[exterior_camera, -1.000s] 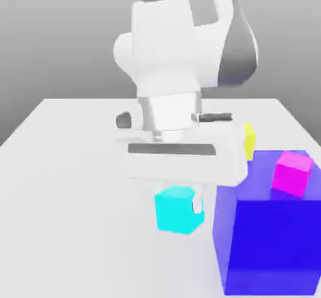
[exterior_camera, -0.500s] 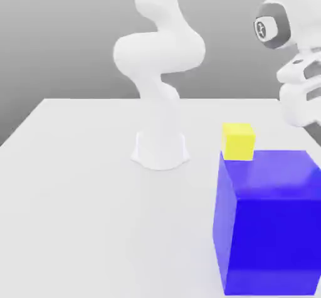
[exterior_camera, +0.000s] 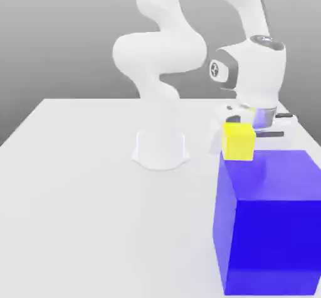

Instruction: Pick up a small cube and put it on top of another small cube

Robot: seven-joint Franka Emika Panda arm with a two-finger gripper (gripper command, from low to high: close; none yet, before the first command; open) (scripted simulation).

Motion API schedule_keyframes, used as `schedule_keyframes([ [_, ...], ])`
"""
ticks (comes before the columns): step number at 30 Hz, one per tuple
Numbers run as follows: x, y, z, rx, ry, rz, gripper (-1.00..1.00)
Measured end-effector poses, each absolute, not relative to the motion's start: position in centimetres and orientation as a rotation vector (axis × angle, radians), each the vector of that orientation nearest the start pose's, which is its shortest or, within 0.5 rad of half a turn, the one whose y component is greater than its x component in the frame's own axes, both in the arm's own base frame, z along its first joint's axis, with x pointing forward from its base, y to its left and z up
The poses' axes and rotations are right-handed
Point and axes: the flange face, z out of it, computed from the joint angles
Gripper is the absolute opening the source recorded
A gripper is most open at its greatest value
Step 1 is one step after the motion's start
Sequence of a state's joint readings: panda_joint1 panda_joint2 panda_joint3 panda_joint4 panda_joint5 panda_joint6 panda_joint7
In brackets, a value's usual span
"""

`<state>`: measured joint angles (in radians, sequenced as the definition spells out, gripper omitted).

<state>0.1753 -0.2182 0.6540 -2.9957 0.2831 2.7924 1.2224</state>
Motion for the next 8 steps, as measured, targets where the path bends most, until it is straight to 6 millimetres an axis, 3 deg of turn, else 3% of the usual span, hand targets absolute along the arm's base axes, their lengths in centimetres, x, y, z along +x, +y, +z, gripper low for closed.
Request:
schedule_keyframes([
  [6, 22.7, 20.7, 18.1, -2.976, 1.031, -0.014, -1.00],
  [7, 22.6, 20.8, 17.8, -2.972, 1.030, -0.008, 1.00],
  [8, 22.6, 20.8, 17.8, -2.973, 1.028, -0.008, 1.00],
])
